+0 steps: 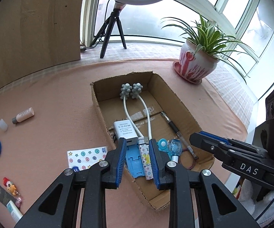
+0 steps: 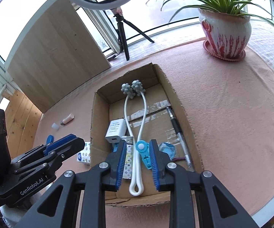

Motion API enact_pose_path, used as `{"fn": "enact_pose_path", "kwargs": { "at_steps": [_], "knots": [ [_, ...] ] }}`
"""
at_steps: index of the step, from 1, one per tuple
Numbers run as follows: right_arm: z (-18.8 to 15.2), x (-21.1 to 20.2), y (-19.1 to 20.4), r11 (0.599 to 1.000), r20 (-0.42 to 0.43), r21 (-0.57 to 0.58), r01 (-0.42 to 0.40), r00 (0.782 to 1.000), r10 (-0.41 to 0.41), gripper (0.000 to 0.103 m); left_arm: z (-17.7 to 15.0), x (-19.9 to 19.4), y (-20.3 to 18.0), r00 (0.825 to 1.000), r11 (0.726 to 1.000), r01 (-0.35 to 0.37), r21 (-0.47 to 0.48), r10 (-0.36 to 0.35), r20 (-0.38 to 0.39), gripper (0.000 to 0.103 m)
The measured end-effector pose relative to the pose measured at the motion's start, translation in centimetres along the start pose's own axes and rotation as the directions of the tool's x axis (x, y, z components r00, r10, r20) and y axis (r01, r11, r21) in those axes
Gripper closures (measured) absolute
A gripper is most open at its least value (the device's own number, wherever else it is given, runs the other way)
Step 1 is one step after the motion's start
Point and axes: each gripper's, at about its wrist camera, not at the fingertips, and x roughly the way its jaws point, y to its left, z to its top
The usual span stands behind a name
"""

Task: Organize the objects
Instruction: 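Open both grippers to drop the lighter and pen in the box, then withdraw both grippers toward the blue round container and white cup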

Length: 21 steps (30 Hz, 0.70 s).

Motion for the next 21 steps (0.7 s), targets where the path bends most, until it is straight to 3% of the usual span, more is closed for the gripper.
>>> {"fn": "enact_pose_path", "kwargs": {
  "at_steps": [9, 18, 21],
  "knots": [
    [-0.4, 1.6, 4.6, 0.998, -0.020, -0.040, -0.037, 0.999, 0.036, 0.077, -1.2, -2.6, 5.1, 1.000, 0.997, -0.026, -0.067, 0.026, 0.000, 0.072],
    [-0.9, 4.9, 10.8, 0.992, -0.065, -0.084, -0.097, 0.994, 0.091, 0.073, -3.1, -5.7, 14.9, 0.994, 0.974, -0.110, -0.197, 0.110, -0.014, 0.070],
    [-1.2, 5.9, 12.4, 0.988, -0.072, -0.104, -0.112, 0.992, 0.105, 0.067, -4.0, -6.8, 18.2, 0.991, 0.961, -0.135, -0.241, 0.135, -0.018, 0.066]
  ]
}}
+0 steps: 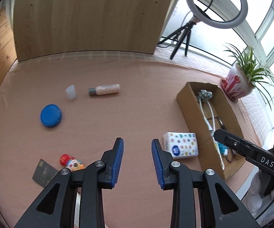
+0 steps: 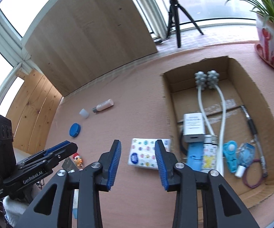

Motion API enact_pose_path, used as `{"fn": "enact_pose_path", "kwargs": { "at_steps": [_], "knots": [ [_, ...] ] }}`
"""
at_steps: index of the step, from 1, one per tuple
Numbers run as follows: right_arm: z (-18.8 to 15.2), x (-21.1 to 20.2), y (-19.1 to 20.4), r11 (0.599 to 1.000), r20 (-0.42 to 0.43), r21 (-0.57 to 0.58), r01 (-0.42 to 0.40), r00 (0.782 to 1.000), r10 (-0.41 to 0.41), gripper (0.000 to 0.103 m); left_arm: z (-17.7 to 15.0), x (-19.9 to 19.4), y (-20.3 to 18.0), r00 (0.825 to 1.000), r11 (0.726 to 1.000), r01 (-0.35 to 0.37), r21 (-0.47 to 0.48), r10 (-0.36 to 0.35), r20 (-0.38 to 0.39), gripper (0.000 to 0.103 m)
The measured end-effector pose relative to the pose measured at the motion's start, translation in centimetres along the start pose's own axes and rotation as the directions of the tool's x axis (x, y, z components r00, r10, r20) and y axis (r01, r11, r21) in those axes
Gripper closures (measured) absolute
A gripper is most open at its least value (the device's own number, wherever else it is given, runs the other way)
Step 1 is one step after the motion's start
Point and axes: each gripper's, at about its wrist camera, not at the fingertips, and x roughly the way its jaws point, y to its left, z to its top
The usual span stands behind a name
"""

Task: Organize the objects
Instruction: 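Withdraw both grippers toward the blue round container and white cup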

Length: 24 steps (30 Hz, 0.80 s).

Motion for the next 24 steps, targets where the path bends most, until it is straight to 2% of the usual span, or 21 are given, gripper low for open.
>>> {"fn": "enact_pose_path", "kwargs": {
  "at_steps": [5, 9, 13, 16, 19, 24],
  "knots": [
    [0.2, 2.2, 2.0, 1.000, -0.034, -0.010, 0.002, 0.999, -0.003, 0.064, -0.4, -0.1, 6.4, 0.998, 0.997, -0.051, -0.063, 0.049, -0.030, 0.062],
    [0.2, 3.4, 3.8, 0.999, -0.022, -0.045, 0.012, 1.000, -0.013, 0.055, -0.7, -0.2, 10.7, 0.996, 0.989, -0.087, -0.117, 0.083, -0.033, 0.044],
    [0.6, 5.5, 5.4, 0.996, -0.053, -0.088, 0.004, 0.999, -0.009, 0.054, -0.7, 0.1, 14.2, 0.992, 0.980, -0.125, -0.158, 0.119, -0.042, 0.041],
    [1.3, 7.2, 7.0, 0.990, -0.073, -0.144, 0.010, 0.997, -0.021, 0.053, -0.5, 0.4, 15.7, 0.990, 0.975, -0.143, -0.168, 0.137, -0.041, 0.036],
    [2.0, 8.9, 8.6, 0.982, -0.080, -0.190, 0.022, 0.996, -0.037, 0.048, -0.3, 1.3, 16.5, 0.990, 0.977, -0.139, -0.160, 0.133, -0.044, 0.034],
    [3.1, 11.9, 11.5, 0.977, -0.111, -0.212, -0.038, 0.994, 0.014, 0.047, -0.1, 3.2, 16.6, 0.992, 0.983, -0.118, -0.140, 0.110, -0.063, 0.034]
  ]
}}
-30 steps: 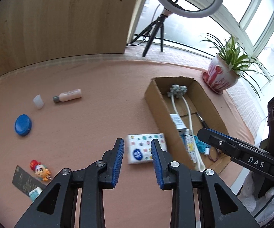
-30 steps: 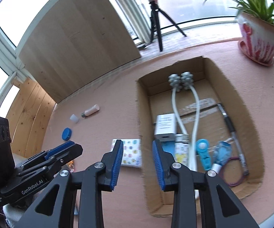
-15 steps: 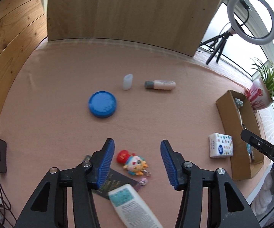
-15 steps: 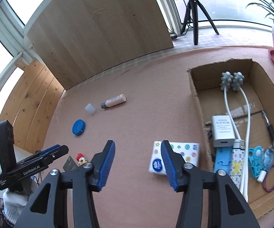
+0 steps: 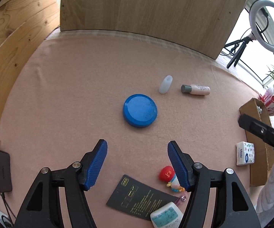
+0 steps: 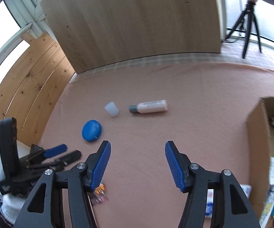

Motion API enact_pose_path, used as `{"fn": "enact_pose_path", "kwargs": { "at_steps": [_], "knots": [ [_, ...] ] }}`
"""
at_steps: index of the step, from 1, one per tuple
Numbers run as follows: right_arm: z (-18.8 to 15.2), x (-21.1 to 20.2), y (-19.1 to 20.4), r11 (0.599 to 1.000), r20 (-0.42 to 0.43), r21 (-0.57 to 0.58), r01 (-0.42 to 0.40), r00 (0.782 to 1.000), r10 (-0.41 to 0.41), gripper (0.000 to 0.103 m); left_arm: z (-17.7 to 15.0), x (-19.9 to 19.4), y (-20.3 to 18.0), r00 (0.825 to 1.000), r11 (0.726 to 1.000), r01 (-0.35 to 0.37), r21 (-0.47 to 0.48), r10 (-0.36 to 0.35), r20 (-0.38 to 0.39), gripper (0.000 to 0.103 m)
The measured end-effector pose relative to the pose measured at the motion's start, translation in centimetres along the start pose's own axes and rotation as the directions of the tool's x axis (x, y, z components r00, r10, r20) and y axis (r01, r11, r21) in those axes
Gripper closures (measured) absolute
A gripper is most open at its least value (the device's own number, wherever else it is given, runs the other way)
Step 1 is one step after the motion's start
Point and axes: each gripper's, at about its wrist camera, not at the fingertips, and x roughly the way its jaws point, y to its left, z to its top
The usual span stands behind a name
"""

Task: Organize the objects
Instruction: 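Withdraw both grippers toward the blue round container and white cup, then grasp the blue round container with the left gripper while the right grasps the white cup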

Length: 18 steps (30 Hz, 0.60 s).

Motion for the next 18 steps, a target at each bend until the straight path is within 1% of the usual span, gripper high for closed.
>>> {"fn": "enact_pose_path", "kwargs": {
  "at_steps": [2, 5, 8, 11, 14, 18],
  "knots": [
    [0.8, 1.6, 1.0, 1.000, -0.024, -0.001, -0.028, 0.999, 0.028, 0.047, 0.3, 0.8, 0.0, 1.000, 1.000, 0.008, -0.002, -0.008, -0.002, 0.034],
    [1.8, 3.8, 2.2, 1.000, -0.053, -0.002, -0.031, 0.998, 0.031, 0.047, 1.0, 1.9, 0.3, 1.000, 1.000, 0.018, -0.020, -0.018, -0.008, 0.034],
    [3.0, 6.2, 3.4, 0.997, -0.086, 0.019, -0.078, 0.993, 0.079, 0.047, 1.7, 2.9, 0.6, 1.000, 0.999, 0.023, -0.040, -0.023, -0.013, 0.034],
    [3.7, 8.0, 3.9, 0.997, -0.113, 0.017, -0.079, 0.990, 0.080, 0.047, 2.2, 3.2, 0.6, 1.000, 0.999, 0.023, -0.036, -0.022, 0.009, 0.034],
    [4.3, 9.3, 4.2, 0.998, -0.132, 0.008, -0.064, 0.989, 0.065, 0.047, 2.4, 3.4, 0.6, 0.999, 0.999, 0.031, -0.038, -0.030, 0.029, 0.034],
    [5.0, 10.3, 4.2, 0.999, -0.118, 0.003, -0.033, 0.992, 0.033, 0.047, 2.5, 3.5, 0.7, 0.997, 0.998, 0.045, -0.046, -0.042, 0.063, 0.034]
  ]
}}
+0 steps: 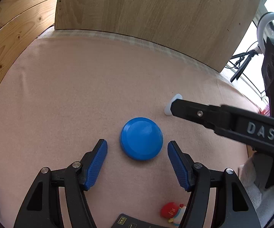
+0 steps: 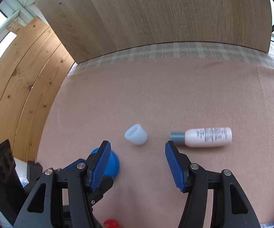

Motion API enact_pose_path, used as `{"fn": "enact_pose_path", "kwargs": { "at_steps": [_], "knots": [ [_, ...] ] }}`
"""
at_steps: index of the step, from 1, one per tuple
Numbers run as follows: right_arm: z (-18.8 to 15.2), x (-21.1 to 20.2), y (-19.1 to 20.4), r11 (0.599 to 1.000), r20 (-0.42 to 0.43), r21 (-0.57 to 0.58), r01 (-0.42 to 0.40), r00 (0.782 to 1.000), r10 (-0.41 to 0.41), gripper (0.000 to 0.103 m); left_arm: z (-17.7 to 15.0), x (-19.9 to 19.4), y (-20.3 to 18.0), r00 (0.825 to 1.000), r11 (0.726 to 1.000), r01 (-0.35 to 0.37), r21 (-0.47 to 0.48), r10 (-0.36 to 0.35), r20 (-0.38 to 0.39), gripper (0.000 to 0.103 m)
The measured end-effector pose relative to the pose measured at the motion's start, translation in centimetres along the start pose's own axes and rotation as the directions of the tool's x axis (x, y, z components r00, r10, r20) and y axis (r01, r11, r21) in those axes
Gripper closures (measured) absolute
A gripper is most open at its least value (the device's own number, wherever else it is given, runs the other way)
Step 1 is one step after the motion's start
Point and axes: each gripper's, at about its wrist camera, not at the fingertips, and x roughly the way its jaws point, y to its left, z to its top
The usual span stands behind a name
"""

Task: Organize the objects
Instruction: 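Grasp the blue round container with the left gripper while the right grasps the white cup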

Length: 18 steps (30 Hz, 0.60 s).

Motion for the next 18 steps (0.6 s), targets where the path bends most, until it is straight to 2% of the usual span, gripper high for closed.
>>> {"fn": "enact_pose_path", "kwargs": {
  "at_steps": [12, 14, 17, 18],
  "knots": [
    [0.9, 1.9, 0.6, 0.995, 0.004, -0.062, 0.080, 0.997, -0.080, 0.050, -0.1, 0.4, -1.0, 0.999, 0.997, -0.048, 0.063, 0.047, 0.022, 0.036],
    [1.0, 2.0, 0.7, 0.992, -0.001, -0.077, 0.097, 0.995, -0.098, 0.065, -0.2, 0.5, -1.0, 0.998, 0.995, -0.062, 0.074, 0.060, 0.029, 0.040],
    [0.9, 2.1, 0.8, 0.991, -0.016, -0.091, 0.096, 0.995, -0.098, 0.082, -0.2, 0.5, -1.0, 0.997, 0.993, -0.071, 0.093, 0.068, 0.034, 0.046],
    [0.8, 2.1, 0.7, 0.992, -0.020, -0.087, 0.087, 0.996, -0.089, 0.084, -0.2, 0.5, -1.0, 0.997, 0.993, -0.073, 0.094, 0.070, 0.035, 0.050]
  ]
}}
